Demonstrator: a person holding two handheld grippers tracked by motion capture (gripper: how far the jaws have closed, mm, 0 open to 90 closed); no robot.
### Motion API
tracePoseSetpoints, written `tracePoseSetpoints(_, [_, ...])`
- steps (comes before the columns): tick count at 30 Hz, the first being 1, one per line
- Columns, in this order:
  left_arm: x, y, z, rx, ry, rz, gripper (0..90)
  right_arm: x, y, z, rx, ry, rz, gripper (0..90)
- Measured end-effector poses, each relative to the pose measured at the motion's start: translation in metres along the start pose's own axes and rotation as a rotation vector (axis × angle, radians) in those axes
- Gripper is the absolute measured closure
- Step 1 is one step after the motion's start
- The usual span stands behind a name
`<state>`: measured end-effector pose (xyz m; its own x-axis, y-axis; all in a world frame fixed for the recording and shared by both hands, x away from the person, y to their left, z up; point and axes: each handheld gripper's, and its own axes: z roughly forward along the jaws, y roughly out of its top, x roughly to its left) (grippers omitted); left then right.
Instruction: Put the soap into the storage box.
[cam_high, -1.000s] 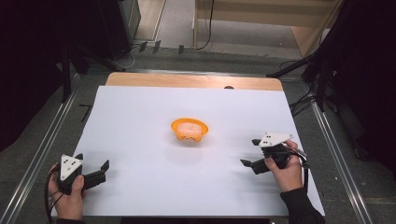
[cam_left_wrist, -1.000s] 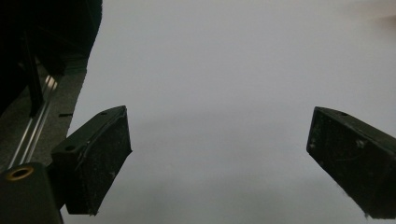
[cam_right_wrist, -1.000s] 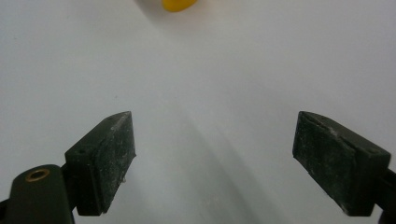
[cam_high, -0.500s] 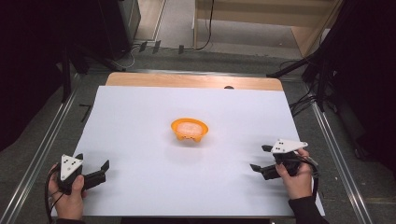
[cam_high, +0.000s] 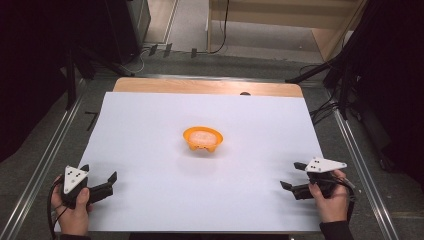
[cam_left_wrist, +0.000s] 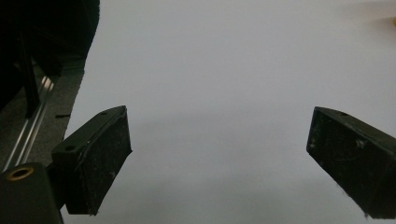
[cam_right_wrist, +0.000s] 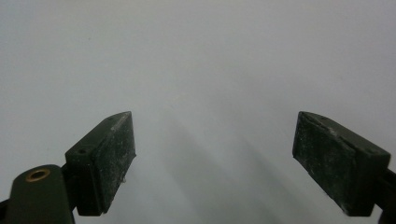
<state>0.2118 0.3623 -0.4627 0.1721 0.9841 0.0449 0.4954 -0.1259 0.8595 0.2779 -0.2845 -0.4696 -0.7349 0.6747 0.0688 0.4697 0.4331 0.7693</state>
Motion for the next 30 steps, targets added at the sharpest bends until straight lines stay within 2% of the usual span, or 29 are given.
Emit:
tracePoseSetpoints(6, [0.000,0.000,0.000,-0.001,0.001,0.000,6.7,-0.002,-0.015,-0.013,-0.019,-0.030,0.025,13.7])
tracePoseSetpoints(14, [0.000,0.000,-0.001,-0.006,-0.006,-0.002,6.7,-0.005,-0.037,-0.030,-0.044,-0.062,0.086,13.5])
tracePoseSetpoints(20, [0.000,0.000,-0.001,-0.006,-0.008,0.000,6.7,-0.003,-0.048,-0.040,-0.065,-0.082,0.093,13.4])
tracePoseSetpoints(25, [0.000,0.000,-0.001,-0.007,-0.008,-0.001,6.7,-0.002,-0.056,-0.046,-0.085,-0.103,0.117,13.4])
tracePoseSetpoints(30, [0.000,0.000,-0.001,-0.005,-0.004,0.002,6.7,-0.004,-0.063,-0.049,-0.123,-0.092,0.157,13.4])
